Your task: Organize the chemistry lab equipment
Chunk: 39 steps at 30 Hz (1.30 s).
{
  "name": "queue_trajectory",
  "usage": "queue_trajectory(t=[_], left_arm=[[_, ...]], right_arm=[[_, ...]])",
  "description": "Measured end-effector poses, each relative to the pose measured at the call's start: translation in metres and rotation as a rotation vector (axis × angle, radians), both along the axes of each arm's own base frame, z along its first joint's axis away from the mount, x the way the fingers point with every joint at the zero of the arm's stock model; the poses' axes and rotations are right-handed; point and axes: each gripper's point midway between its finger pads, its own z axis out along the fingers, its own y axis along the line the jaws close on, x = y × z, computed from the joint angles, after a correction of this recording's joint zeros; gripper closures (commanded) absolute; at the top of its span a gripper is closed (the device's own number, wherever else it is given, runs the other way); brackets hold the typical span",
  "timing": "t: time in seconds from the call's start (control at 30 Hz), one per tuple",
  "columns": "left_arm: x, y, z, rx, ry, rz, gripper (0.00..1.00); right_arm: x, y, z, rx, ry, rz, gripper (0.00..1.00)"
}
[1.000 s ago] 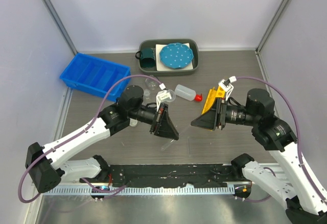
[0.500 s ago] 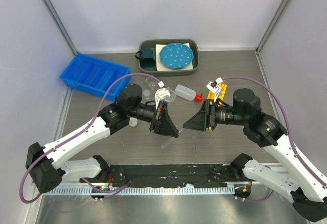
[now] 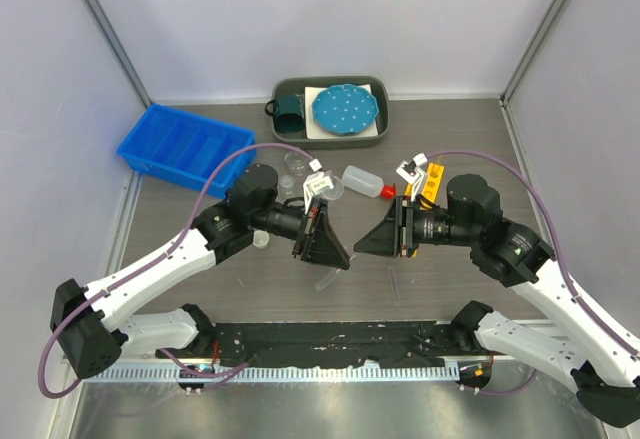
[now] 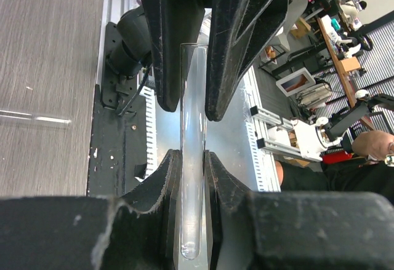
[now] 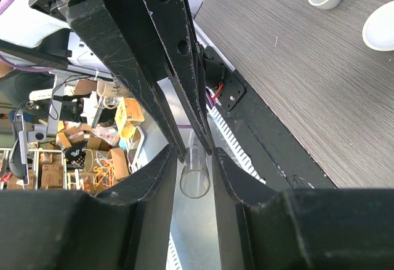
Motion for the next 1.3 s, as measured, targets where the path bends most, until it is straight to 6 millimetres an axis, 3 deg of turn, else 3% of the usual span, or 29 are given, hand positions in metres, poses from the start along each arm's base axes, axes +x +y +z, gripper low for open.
queue_trajectory(t=[0.17,0.2,0.27,0.3,0.33,0.4,0.57,0.73,0.97,1.1,1.3], left_arm=[[0.0,0.0,0.0,0.0,0.0,0.0,0.87],[0.0,0.0,0.0,0.0,0.0,0.0,0.71],[0.001,0.0,0.0,0.002,0.001,0.006,0.51],[0.002,0.0,-0.001,0.003,-0.001,0.01,0.27],[0.003,0.0,-0.001,0.004,-0.005,0.014,0.13],[0.007,-0.001,-0.004,0.019,-0.005,0.04,0.0],[0.023,0.0,-0.015,0.1,0.018,0.153,0.0],[0.055,0.007,-0.017,0.219,-0.025,0.362,0.0],[0.112,0.051,-0.029,0.488,-0.116,0.751,0.0],[0.12,0.076,-0.05,0.619,-0.129,0.845,0.0],[0.12,0.096,-0.072,0.719,-0.136,0.891,0.0]], right_arm=[[0.0,0.0,-0.001,-0.003,-0.001,-0.005,0.73],[0.001,0.0,-0.001,-0.005,-0.002,-0.008,0.73],[0.002,0.0,-0.001,-0.009,-0.003,-0.014,0.75],[0.003,-0.001,-0.002,-0.013,-0.006,-0.021,0.75],[0.003,-0.001,-0.002,-0.017,-0.006,-0.025,0.75],[0.005,-0.003,-0.004,-0.029,-0.011,-0.04,0.76],[0.011,-0.008,-0.006,-0.066,-0.025,-0.084,0.78],[0.024,-0.017,-0.003,-0.133,-0.062,-0.152,0.8],[0.058,-0.038,0.002,-0.293,-0.13,-0.318,0.81],[0.083,-0.056,-0.006,-0.425,-0.163,-0.431,0.81],[0.125,-0.082,-0.024,-0.638,-0.196,-0.587,0.84]])
